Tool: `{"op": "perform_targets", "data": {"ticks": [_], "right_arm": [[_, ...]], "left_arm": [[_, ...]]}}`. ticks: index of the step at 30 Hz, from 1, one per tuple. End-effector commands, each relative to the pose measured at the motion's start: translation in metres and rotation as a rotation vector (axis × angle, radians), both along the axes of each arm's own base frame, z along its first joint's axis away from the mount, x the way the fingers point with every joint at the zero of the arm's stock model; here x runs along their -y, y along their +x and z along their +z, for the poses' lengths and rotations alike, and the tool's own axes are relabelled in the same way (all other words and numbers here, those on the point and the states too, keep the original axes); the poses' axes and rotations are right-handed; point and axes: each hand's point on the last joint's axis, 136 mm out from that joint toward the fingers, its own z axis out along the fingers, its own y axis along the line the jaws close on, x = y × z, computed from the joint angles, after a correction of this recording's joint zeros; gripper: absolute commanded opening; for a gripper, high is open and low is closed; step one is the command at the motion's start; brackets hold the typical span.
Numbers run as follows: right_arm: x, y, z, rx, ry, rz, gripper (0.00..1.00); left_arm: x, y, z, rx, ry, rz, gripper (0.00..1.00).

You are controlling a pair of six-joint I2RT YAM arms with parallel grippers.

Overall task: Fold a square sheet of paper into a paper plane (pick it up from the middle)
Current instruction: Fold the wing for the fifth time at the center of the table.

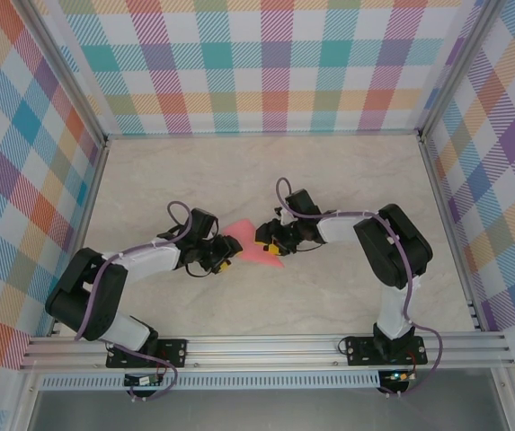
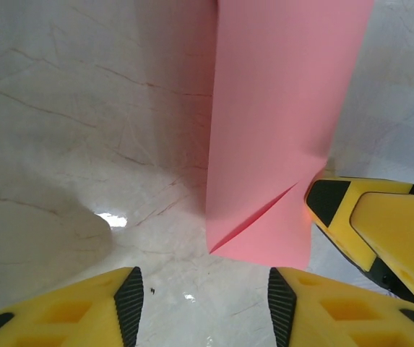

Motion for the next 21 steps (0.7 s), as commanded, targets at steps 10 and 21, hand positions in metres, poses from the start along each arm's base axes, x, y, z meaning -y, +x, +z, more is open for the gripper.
{"op": "perform_targets", "data": {"ticks": [10,21], "right_arm": [[0.010,-0.006,-0.022,-0.120,0.010,-0.031,0.50],[0.010,-0.002,-0.017,-0.115,0.041,-0.041,0.53]], "left_arm": [[0.025,0.017,0.003,0.027,-0.066,-0.031,0.43],[0.042,0.022,0.011,0.044,-0.170,-0.053,0.32]]}}
